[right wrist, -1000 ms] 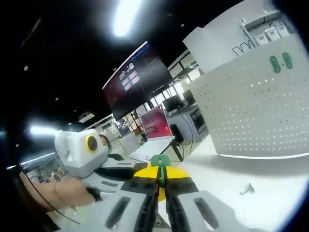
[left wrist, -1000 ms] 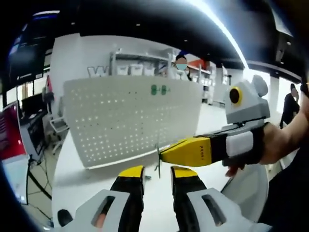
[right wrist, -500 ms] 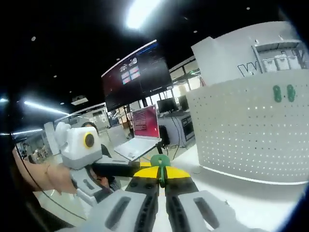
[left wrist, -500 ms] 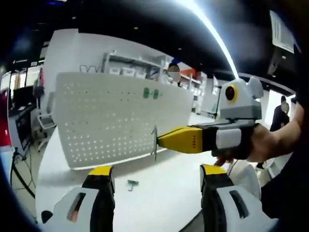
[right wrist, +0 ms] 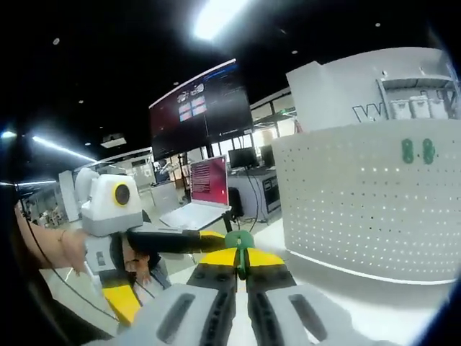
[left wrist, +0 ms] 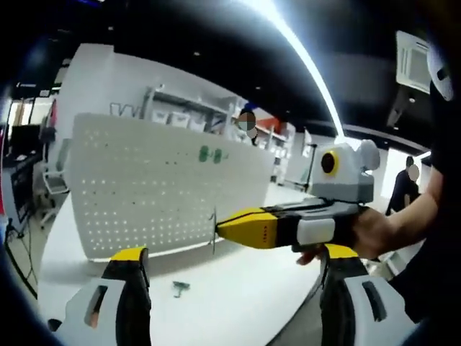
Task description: Insert the hook assembly into the mounting plate slot until the hook locks in place.
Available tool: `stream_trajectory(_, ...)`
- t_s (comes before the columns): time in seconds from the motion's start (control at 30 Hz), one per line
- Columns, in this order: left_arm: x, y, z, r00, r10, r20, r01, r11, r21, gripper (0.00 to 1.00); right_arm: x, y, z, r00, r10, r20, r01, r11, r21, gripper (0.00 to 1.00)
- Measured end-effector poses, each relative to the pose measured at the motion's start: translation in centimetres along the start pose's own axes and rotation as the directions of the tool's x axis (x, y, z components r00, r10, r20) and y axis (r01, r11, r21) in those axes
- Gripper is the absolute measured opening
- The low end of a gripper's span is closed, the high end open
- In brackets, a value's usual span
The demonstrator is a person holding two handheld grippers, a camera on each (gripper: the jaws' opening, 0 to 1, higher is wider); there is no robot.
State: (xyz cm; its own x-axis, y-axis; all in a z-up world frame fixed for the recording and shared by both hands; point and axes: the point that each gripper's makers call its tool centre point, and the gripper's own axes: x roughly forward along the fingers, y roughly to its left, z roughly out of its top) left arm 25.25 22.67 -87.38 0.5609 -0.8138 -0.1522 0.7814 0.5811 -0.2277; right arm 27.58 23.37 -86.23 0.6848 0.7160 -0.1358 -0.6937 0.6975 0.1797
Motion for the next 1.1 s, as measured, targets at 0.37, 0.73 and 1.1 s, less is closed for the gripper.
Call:
stream_trajectory(0.37, 0.2, -1.0, 0.8, 1.0, -0.018, 0.016, 0.018, 1.0, -0.006, 1.0, -0.4, -1.5, 1.1, 0.999, -0.035, 0.035, 0.036, 0.999, -0.028, 0.0)
stream_trajectory(0.73, 0.4, -0.3, 0.8, 0.999, 0.028, 0.024, -0.028, 1.0, 0.006, 1.0, -1.4, -5.4, 2.6, 0.973, -0.198, 0.116, 0.205, 0.977, -0.055, 0.0)
stream_trajectory(1.1, 0.8, 0.2, 0.4, 0.999, 0.052, 0.006, -0.052, 0.999, 0.005, 1.0, -2.4, -11.1, 4.4, 0.926, -0.33, 0.181, 0.345, 0.937, -0.056, 0.0)
